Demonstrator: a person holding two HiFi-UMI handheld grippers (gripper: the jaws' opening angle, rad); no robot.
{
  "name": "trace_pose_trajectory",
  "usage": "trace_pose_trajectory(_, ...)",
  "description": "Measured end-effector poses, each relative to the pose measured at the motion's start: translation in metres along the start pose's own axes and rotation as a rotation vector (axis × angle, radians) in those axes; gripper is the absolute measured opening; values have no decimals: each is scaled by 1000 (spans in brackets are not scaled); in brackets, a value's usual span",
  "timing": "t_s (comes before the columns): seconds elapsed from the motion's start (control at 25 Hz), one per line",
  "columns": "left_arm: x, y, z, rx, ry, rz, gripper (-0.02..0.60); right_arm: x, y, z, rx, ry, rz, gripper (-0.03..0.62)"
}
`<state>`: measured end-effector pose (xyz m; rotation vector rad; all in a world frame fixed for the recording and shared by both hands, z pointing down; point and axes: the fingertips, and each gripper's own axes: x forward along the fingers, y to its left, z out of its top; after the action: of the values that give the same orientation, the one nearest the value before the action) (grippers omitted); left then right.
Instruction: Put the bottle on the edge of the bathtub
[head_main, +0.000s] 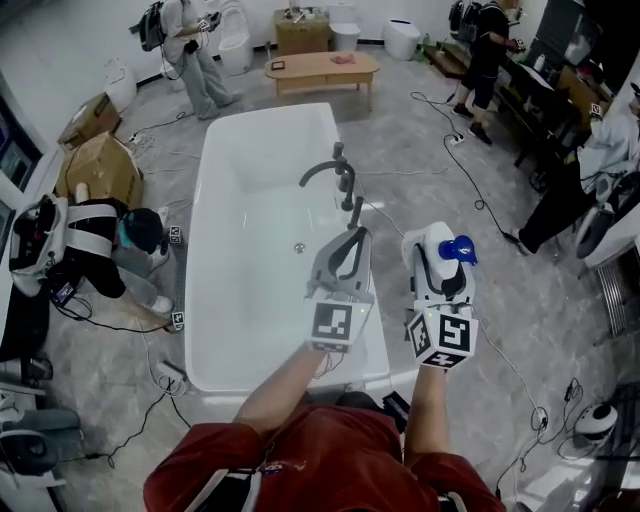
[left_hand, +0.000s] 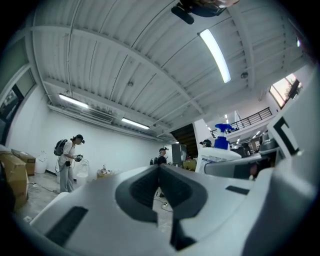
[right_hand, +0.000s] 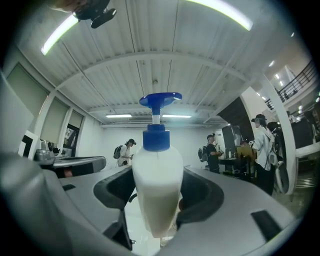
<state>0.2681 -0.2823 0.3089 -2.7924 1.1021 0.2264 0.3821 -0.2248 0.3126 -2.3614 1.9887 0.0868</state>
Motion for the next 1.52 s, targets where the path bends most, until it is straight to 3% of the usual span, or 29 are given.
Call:
trace_pose_trajectory(0.4, 31, -21, -15, 8, 18, 84, 15, 29, -39, -15, 14, 18, 84, 272)
trace_pose_trajectory(0.92, 32, -6, -23, 50, 16, 159, 15, 59, -27, -43, 18, 44, 164, 272)
trace_pose_trajectory(1.28, 20, 11, -34, 53, 27, 228, 15, 78, -6, -97, 15, 115, 236, 272)
trace_pose_trajectory(1.52, 7, 23, -38, 7, 46, 284, 15, 85, 9, -138, 2, 167, 277, 272)
